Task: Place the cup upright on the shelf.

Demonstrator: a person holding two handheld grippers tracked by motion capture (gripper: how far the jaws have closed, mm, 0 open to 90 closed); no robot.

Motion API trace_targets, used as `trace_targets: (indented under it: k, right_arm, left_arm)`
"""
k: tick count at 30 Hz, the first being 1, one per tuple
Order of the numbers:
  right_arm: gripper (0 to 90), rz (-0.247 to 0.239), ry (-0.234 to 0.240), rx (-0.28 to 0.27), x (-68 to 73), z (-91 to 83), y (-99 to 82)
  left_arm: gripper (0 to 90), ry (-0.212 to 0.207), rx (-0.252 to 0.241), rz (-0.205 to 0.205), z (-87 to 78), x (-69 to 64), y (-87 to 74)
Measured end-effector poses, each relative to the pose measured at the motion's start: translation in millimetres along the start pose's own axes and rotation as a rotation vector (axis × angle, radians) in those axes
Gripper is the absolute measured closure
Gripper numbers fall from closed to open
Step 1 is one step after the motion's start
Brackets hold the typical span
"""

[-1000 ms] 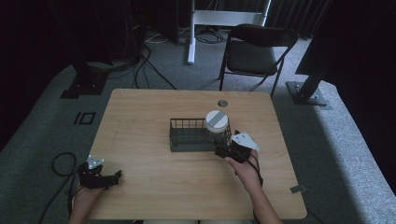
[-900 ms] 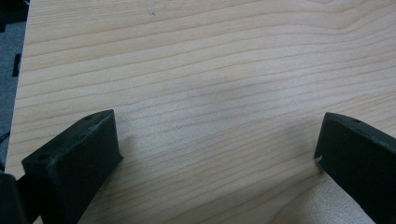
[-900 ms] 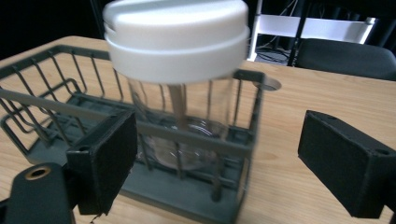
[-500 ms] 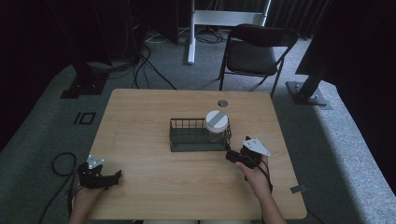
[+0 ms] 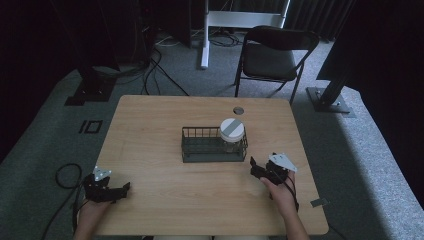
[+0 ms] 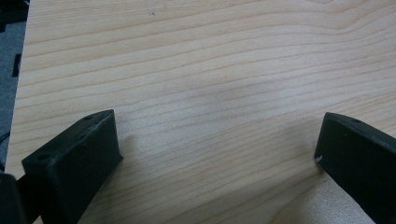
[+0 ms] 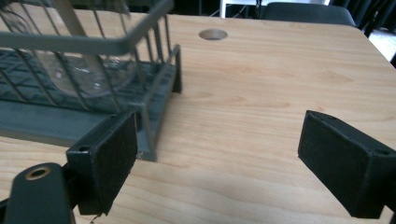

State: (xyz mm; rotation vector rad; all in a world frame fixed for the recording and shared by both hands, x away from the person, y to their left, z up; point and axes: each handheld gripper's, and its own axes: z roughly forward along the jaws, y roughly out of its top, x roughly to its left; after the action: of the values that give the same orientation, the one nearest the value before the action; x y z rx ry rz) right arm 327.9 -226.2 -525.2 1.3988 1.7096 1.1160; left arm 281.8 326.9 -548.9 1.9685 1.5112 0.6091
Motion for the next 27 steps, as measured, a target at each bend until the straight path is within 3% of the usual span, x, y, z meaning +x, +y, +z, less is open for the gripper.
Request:
trace_targets:
  k: [13, 27]
  right_arm:
    - [11.9, 0.028, -0.049, 0.061, -22.7, -4.1, -14.2]
    - [11.9, 0.052, -0.101, 0.187, -48.1, -9.2, -27.1]
  left_arm:
    - [0.1, 0.0, 0.0, 0.0, 0.0, 0.0, 0.0]
    - [0.1, -0.002, -0.001, 0.002, 0.1, -0.1, 0.0]
